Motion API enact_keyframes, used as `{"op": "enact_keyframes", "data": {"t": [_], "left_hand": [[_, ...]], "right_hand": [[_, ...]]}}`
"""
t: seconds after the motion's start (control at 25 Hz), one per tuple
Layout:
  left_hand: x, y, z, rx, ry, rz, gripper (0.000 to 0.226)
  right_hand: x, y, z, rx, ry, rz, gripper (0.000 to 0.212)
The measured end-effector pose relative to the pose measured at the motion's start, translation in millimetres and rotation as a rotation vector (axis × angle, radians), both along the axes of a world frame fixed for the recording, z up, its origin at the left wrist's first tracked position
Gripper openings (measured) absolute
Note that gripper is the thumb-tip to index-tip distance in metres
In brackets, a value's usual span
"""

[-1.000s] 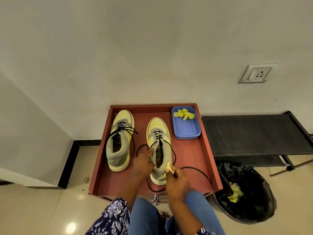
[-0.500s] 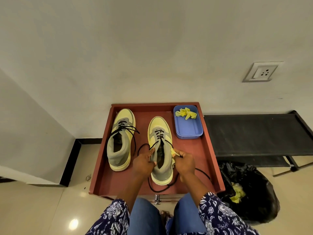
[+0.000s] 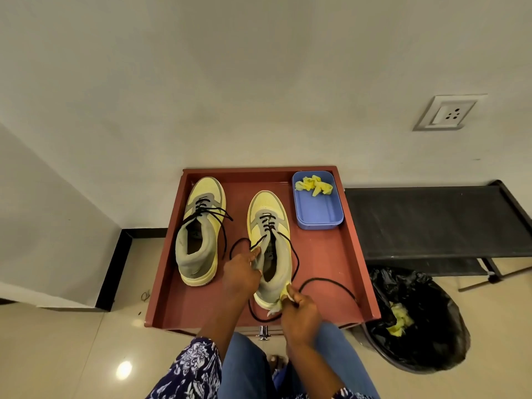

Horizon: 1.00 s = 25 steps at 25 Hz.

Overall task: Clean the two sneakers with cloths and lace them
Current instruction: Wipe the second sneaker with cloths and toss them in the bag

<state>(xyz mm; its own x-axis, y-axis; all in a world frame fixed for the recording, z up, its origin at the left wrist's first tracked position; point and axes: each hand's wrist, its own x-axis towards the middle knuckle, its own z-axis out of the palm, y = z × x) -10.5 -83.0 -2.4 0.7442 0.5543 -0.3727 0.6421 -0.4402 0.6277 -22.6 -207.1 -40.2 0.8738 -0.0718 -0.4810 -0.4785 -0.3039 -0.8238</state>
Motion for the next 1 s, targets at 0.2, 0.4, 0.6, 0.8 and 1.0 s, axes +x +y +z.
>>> {"op": "enact_keyframes", "data": {"t": [0.2, 0.4, 0.6, 0.8, 1.0], "left_hand": [[1, 5, -1, -0.027, 0.014, -0.03, 0.053], [0, 5, -3, -0.043, 0.015, -0.004, 0.053], [1, 6, -8, -0.05, 0.011, 0.008, 0.053], [3, 3, -8, -0.012, 0.009, 0.011, 0.052], [4, 3, -13, -0.031, 0.058, 0.037, 0.052]], "right_hand": [[34, -4, 7, -0.027, 0.005, 0.015, 0.028], [63, -1, -2, 0.028, 0.084, 0.042, 0.031], [37, 0, 0, 0.041, -0.01, 0.005, 0.033], [0, 9, -8, 0.067, -0.032, -0.046, 0.026], [-10, 15, -11, 0.01, -0.002, -0.09, 0.029]]}}
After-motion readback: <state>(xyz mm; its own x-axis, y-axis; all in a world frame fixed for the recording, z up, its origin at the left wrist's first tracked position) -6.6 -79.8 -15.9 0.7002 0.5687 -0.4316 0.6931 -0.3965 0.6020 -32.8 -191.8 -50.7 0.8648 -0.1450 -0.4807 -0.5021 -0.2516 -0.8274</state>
